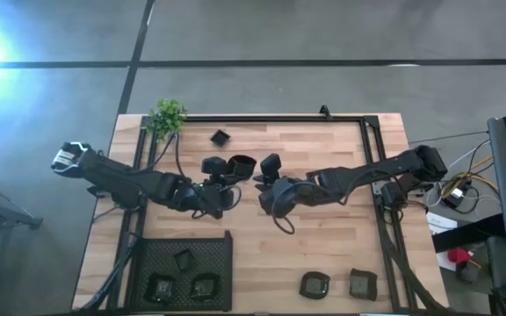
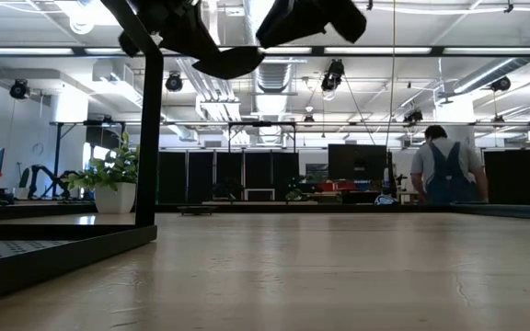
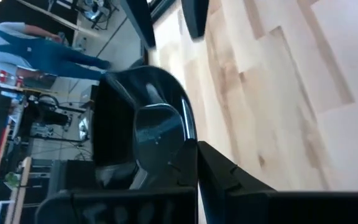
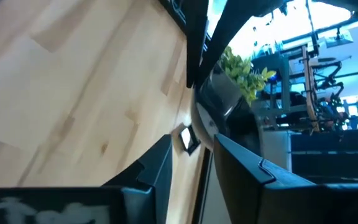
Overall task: Pick & Place Mini shaped plates
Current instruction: Stack the leaf shaped plate on top of the leaf shaped plate on the shelf
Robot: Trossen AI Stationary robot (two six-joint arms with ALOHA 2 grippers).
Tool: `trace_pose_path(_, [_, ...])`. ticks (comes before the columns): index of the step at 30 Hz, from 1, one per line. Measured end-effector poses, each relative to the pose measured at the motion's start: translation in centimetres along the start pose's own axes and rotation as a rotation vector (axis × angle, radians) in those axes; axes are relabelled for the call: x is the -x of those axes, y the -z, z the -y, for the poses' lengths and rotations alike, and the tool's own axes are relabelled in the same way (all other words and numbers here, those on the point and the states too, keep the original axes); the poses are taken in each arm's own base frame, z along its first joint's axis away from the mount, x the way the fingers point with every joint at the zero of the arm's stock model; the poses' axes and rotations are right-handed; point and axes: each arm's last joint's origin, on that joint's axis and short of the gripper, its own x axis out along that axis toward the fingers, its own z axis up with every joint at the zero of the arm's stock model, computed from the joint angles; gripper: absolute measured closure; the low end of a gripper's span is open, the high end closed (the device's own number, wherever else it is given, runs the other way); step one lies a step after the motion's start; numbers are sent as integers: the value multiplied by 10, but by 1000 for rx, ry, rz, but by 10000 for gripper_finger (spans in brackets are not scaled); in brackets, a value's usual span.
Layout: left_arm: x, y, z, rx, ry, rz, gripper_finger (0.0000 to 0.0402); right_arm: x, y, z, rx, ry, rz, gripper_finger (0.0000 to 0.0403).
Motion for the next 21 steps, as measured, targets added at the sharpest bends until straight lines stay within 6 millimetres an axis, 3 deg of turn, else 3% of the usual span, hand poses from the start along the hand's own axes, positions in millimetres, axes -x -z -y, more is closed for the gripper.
trace_pose_path(8, [23,2,18,70,46,-26,401,36,-14,-3,-53,-2,102,282])
trace_pose_path(16, [63,-2,38,291,131,-40,401,78,-17,8,-226,2,211,291])
trace_pose_path(21, [92,-2,56,487,233,-47,401,94,-16,13,-308,-3,253,293])
